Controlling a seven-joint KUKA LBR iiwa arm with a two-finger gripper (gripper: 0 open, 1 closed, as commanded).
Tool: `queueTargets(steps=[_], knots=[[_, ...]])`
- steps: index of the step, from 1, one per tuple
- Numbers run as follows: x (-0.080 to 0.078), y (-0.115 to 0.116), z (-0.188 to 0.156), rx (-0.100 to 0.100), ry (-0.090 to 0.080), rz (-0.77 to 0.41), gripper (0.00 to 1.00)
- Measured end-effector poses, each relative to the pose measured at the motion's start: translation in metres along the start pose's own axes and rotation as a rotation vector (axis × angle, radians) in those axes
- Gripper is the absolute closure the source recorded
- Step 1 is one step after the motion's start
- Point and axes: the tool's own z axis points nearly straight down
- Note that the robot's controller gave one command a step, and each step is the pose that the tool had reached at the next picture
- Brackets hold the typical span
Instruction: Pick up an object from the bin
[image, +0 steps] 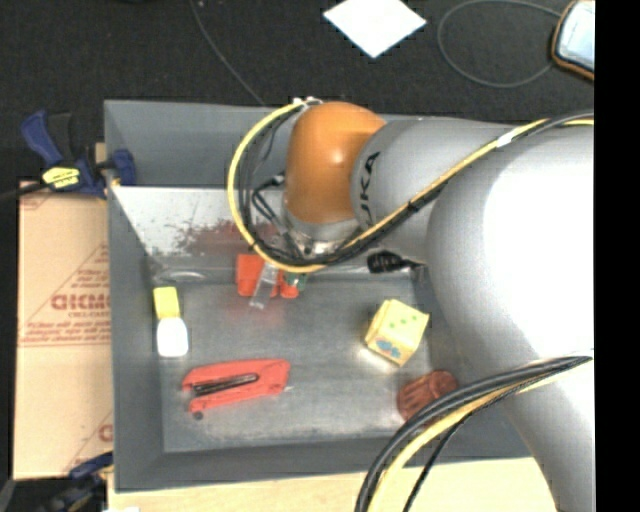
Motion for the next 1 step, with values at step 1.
queueTargets(steps=[1], knots=[[-0.0027,0.0012,-0.0525,-0.004,-0.008,-0.001,1.00]])
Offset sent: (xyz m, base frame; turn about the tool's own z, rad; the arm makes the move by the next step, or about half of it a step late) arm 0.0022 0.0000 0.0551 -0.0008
